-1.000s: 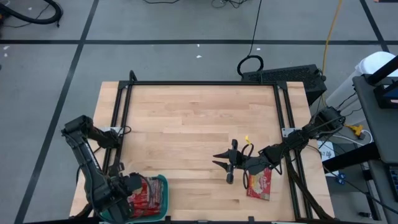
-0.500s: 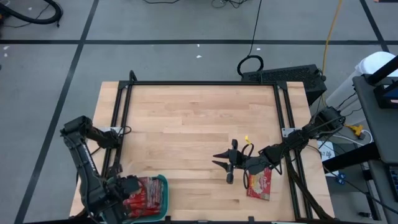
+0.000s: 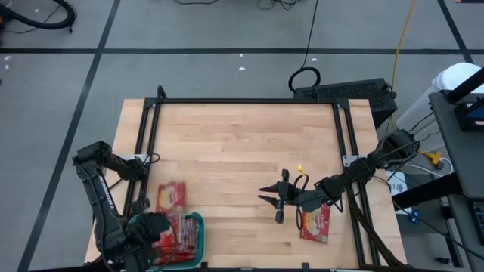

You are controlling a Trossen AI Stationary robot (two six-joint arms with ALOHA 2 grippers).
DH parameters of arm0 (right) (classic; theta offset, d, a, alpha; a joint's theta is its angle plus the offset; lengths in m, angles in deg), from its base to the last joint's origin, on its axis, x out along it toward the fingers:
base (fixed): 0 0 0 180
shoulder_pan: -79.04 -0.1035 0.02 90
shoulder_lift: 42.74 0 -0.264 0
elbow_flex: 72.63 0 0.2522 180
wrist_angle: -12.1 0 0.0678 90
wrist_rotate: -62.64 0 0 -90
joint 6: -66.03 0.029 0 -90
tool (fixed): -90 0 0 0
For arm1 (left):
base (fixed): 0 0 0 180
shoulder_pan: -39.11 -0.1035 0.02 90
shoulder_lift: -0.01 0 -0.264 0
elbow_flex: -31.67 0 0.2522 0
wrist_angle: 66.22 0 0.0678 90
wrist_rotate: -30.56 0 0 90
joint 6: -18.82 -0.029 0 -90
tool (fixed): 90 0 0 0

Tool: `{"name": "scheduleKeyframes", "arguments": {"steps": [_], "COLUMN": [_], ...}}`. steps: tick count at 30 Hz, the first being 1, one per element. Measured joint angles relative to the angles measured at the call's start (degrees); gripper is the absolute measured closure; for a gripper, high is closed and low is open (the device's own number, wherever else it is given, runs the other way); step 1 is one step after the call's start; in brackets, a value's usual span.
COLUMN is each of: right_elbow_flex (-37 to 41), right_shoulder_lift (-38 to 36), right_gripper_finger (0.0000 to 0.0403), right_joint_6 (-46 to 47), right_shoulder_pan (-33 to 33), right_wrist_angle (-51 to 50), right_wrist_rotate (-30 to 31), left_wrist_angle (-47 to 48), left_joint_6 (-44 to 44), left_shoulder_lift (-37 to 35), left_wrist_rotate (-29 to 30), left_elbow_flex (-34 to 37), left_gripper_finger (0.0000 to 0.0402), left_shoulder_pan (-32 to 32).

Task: Sort popcorn bags into baskets
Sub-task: Put the red popcorn bag into the blue container

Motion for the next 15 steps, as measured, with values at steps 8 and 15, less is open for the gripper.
{"name": "scheduleKeyframes", "arguments": {"steps": [8,15], "right_elbow_flex": [-0.02,-3.88], "right_shoulder_lift": [0.00,0.82], "right_gripper_finger": [0.0305,0.0305], "right_joint_6": [1.22,-0.55], "right_shoulder_pan": [0.98,7.86], "right_wrist_angle": [-0.01,-1.42], "right_wrist_rotate": [-2.25,-6.34], "left_wrist_angle": [0.54,0.61], "left_joint_6": [-6.34,-15.05], "left_shoulder_lift": [-0.04,-2.62], "left_wrist_rotate": [9.82,13.34], "left_elbow_flex": [5.85,12.68], "left_gripper_finger": [0.0289,0.0289], "left_shoulder_pan": [-2.90,-13.18]}}
